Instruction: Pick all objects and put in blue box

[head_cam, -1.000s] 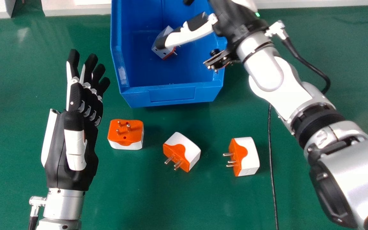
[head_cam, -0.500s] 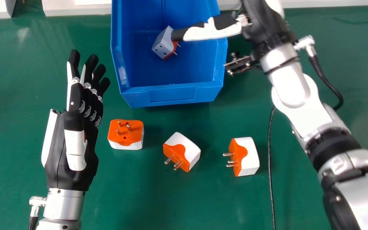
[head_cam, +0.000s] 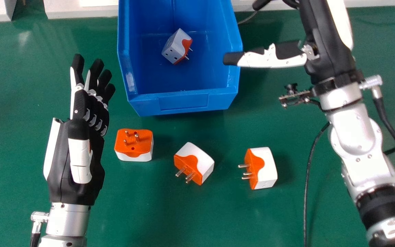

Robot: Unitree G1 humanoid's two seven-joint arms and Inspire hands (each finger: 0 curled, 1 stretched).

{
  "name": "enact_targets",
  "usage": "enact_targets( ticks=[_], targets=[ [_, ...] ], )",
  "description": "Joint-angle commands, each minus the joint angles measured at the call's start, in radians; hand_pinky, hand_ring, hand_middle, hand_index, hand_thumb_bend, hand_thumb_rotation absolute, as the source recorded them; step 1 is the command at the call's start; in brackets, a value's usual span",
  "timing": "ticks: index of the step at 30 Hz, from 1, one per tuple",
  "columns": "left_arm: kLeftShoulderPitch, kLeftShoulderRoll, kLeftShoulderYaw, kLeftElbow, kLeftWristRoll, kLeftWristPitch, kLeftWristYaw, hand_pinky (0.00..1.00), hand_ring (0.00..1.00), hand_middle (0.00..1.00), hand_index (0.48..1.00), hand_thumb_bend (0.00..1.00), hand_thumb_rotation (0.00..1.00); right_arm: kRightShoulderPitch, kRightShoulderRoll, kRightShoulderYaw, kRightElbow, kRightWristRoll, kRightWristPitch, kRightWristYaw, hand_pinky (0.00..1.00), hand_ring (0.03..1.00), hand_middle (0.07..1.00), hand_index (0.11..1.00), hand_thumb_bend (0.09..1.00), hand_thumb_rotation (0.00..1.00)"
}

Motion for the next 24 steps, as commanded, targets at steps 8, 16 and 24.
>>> enact_targets(
  ticks=[8, 16, 24],
  targets=[
    [0.005, 0.004, 0.009, -0.017, 0.005, -0.019, -0.002, 1.0, 0.99, 1.0, 1.0, 0.89, 1.0, 0.137, -0.039, -0.064, -0.097, 0.057, -0.063, 0.023, 0.49, 0.625, 0.687, 0.708, 0.929, 0.11],
    [0.014, 0.006, 0.009, -0.02, -0.005, -0.014, -0.013, 1.0, 1.0, 1.0, 1.0, 0.88, 1.0, 0.309, -0.033, -0.088, -0.218, 0.032, -0.048, 0.016, 0.48, 0.623, 0.699, 0.709, 0.924, 0.12],
    [0.029, 0.005, 0.007, -0.033, -0.007, -0.009, -0.018, 1.0, 1.0, 1.0, 1.0, 0.88, 1.0, 0.416, -0.053, -0.097, -0.221, 0.049, -0.061, 0.033, 0.49, 0.627, 0.701, 0.713, 0.919, 0.12]
  ],
)
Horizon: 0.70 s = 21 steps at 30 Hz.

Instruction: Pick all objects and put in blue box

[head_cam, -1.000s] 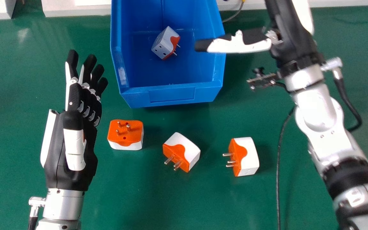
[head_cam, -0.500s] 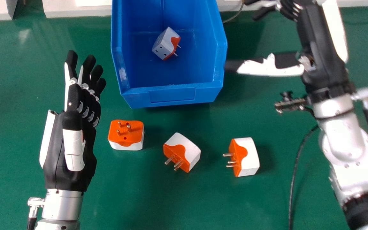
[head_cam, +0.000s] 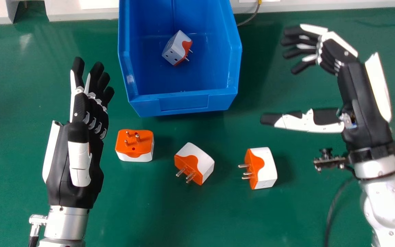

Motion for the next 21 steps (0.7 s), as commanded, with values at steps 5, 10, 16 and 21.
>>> enact_targets(
  ticks=[5, 10, 16, 21],
  targets=[
    [0.017, 0.006, 0.001, -0.033, -0.014, -0.003, -0.009, 1.0, 1.0, 1.0, 1.0, 0.88, 1.0, 0.092, 0.006, -0.016, 0.015, 0.047, -0.073, 0.013, 0.5, 0.63, 0.703, 0.715, 0.915, 0.12],
    [0.012, 0.005, 0.003, -0.021, -0.018, -0.003, -0.016, 1.0, 1.0, 1.0, 1.0, 0.88, 1.0, 0.167, 0.014, -0.002, 0.088, 0.102, -0.107, 0.063, 0.52, 0.635, 0.706, 0.716, 0.914, 0.13],
    [0.008, 0.007, 0.002, -0.022, -0.022, 0.007, -0.02, 1.0, 1.0, 1.0, 1.0, 0.88, 1.0, 0.196, -0.007, -0.011, 0.093, 0.149, -0.098, 0.131, 0.57, 0.684, 0.739, 0.743, 0.919, 0.16],
    [0.008, 0.007, 0.002, -0.03, -0.018, 0.012, -0.021, 1.0, 1.0, 1.0, 1.0, 0.88, 1.0, 0.189, -0.022, -0.017, 0.11, 0.182, -0.108, 0.182, 0.63, 0.745, 0.788, 0.79, 0.935, 0.2]
  ],
)
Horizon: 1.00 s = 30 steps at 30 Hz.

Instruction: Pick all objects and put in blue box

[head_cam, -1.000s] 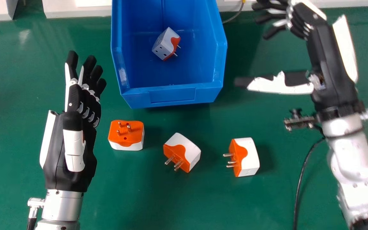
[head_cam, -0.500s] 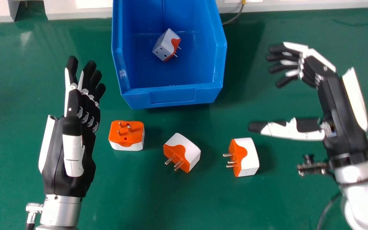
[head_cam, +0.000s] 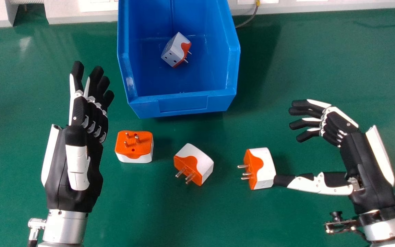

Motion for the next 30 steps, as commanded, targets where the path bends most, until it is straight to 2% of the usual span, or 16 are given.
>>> enact_targets(
  ticks=[1, 12, 16, 21, 30],
  targets=[
    [-0.004, 0.006, 0.001, -0.024, 0.003, -0.007, -0.002, 1.0, 1.0, 1.0, 1.0, 0.88, 1.0, -0.01, -0.017, -0.014, 0.003, 0.03, -0.03, 0.019, 0.65, 0.756, 0.796, 0.799, 0.939, 0.2],
    [-0.017, 0.002, 0.003, -0.01, -0.001, -0.016, -0.007, 1.0, 1.0, 1.0, 1.0, 0.89, 0.99, -0.025, -0.002, -0.02, 0.105, 0.059, -0.107, 0.084, 0.73, 0.84, 0.875, 0.878, 0.97, 0.27],
    [-0.012, 0.001, 0.003, -0.019, 0.0, -0.014, -0.003, 1.0, 1.0, 1.0, 1.0, 0.89, 1.0, -0.04, -0.02, -0.013, 0.123, -0.023, -0.119, 0.066, 0.75, 0.855, 0.89, 0.894, 0.978, 0.28],
    [-0.01, -0.001, 0.003, -0.022, 0.001, -0.016, -0.001, 1.0, 1.0, 1.0, 1.0, 0.89, 1.0, -0.069, -0.038, 0.002, 0.159, -0.079, -0.12, 0.068, 0.78, 0.884, 0.923, 0.924, 0.992, 0.3],
    [-0.008, -0.001, 0.005, -0.023, 0.004, -0.023, 0.002, 1.0, 1.0, 1.0, 1.0, 0.89, 1.0, -0.131, -0.025, 0.037, 0.247, -0.113, -0.099, 0.07, 0.82, 0.916, 0.958, 0.958, 1.0, 0.31]
  ],
)
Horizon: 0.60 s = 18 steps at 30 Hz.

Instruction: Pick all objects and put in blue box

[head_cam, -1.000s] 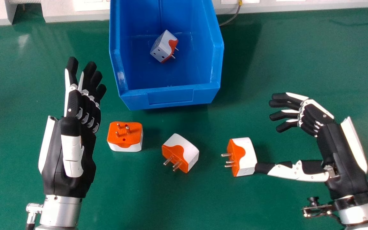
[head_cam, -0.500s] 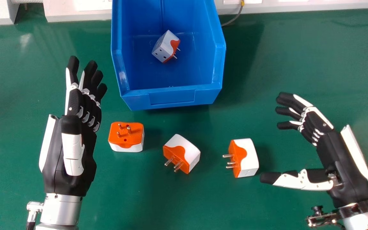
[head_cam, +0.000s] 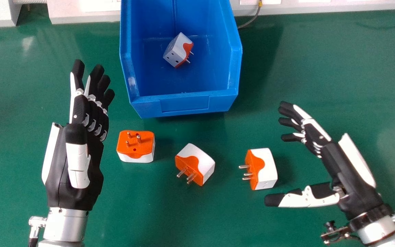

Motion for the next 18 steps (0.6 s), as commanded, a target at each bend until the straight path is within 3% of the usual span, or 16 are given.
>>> enact_targets(
  ticks=[1, 18],
  targets=[
    [0.0, 0.001, 0.005, -0.022, 0.004, -0.023, 0.001, 1.0, 1.0, 1.0, 1.0, 0.89, 1.0, -0.03, 0.008, 0.011, 0.015, 0.015, -0.002, 0.006, 0.82, 0.919, 0.96, 0.96, 1.0, 0.31],
    [-0.009, 0.0, 0.008, -0.019, 0.011, -0.03, 0.01, 1.0, 1.0, 1.0, 1.0, 0.89, 1.0, -0.171, 0.038, 0.074, 0.187, -0.049, -0.031, -0.017, 0.84, 0.933, 0.967, 0.969, 1.0, 0.27]
  ],
)
